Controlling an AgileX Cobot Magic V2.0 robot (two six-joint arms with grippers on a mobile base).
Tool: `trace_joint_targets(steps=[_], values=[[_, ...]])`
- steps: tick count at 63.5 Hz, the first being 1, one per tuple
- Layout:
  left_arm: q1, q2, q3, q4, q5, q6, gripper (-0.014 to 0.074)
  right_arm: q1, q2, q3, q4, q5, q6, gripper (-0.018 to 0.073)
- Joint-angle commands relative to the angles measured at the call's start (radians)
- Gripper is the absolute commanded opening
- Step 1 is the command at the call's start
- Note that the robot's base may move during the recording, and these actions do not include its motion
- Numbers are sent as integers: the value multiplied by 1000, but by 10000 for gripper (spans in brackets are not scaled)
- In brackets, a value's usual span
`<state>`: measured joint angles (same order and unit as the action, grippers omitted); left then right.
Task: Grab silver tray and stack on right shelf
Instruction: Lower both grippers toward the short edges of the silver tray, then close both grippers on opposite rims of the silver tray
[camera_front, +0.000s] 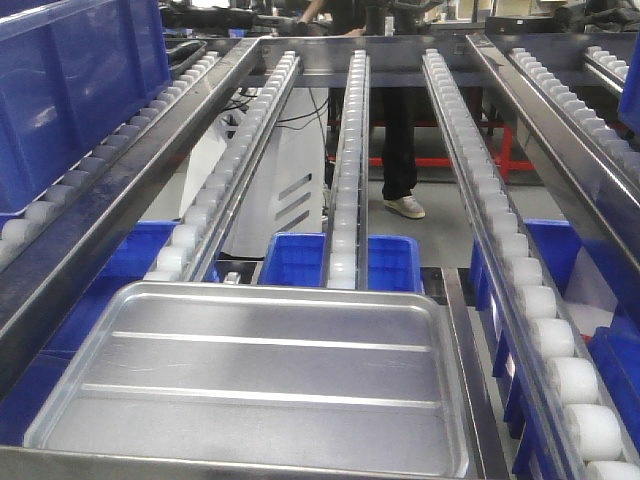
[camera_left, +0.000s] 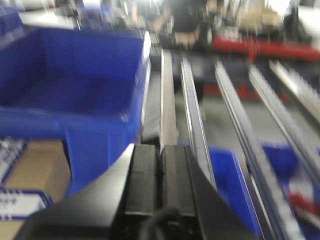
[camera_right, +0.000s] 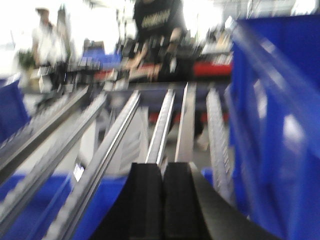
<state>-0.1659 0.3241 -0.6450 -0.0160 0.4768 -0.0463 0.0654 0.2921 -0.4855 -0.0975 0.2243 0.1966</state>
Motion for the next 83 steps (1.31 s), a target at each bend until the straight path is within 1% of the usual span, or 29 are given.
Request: trace_joint_targets(steps=[1, 8, 10, 13, 17, 19, 23, 27, 29, 31, 33, 38, 40, 42, 45, 49, 53, 55, 58, 62, 65, 69, 71, 76, 79, 80, 83], values=[[-41, 113, -107, -24, 44, -3, -100, 68, 104, -97, 1, 14, 1, 49], [-107, 222, -151, -56, 96, 2, -100, 199, 210, -169, 1, 40, 1, 54], [-131, 249, -156, -64, 97, 16, -100, 242, 242, -184, 1, 40, 1, 67], [-172, 290, -157, -88, 97, 56, -100, 311, 292, -203, 1, 40, 1, 102], [-227, 339, -157, -104, 97, 75, -99, 395, 359, -216, 1, 40, 1, 180], [-256, 363, -157, -104, 97, 75, -99, 443, 399, -221, 1, 40, 1, 238], [-320, 412, -157, -104, 97, 75, -99, 513, 467, -224, 1, 27, 1, 335], [-373, 457, -157, -104, 97, 75, -93, 565, 529, -224, 1, 8, 1, 406], [-398, 478, -157, -104, 97, 75, -71, 583, 561, -224, 1, -2, 1, 430], [-421, 497, -157, -104, 97, 75, -28, 597, 591, -224, 6, -10, 1, 447], [-441, 515, -157, -104, 97, 75, 31, 604, 618, -224, 14, -16, 1, 456], [-478, 563, -157, -104, 86, 75, 221, 607, 675, -224, 56, -24, 1, 458], [-483, 580, -157, -113, 79, 75, 275, 607, 692, -224, 65, -26, 1, 457], [-482, 596, -157, -135, 74, 75, 308, 607, 707, -224, 61, -33, -3, 457], [-482, 617, -157, -160, 54, 75, 317, 601, 734, -223, 61, -61, -3, 457], [-482, 639, -157, -160, 26, 76, 317, 600, 757, -223, 72, -94, 1, 457], [-482, 659, -157, -174, 23, 76, 318, 603, 769, -228, 115, -91, 11, 457], [-478, 669, -158, -185, 23, 76, 318, 603, 775, -235, 145, -67, 18, 457], [-474, 684, -169, -201, 39, 74, 318, 603, 790, -256, 186, 14, 18, 457], [-464, 709, -188, -215, 71, 67, 318, 603, 813, -288, 196, 103, 26, 457], [-457, 731, -204, -213, 102, 46, 318, 603, 835, -315, 196, 171, 59, 457], [-446, 767, -227, -184, 150, 17, 318, 596, 874, -353, 195, 265, 114, 457], [-446, 784, -237, -146, 175, -7, 317, 590, 895, -369, 194, 313, 145, 457], [-446, 842, -265, -27, 250, -123, 317, 580, 950, -407, 159, 397, 214, 457], [-446, 879, -279, 16, 284, -165, 317, 579, 978, -426, 123, 424, 259, 457], [-446, 890, -282, 16, 298, -178, 317, 579, 991, -431, 106, 432, 283, 457], [-446, 928, -294, 49, 321, -232, 317, 579, 1016, -443, 73, 444, 339, 457]])
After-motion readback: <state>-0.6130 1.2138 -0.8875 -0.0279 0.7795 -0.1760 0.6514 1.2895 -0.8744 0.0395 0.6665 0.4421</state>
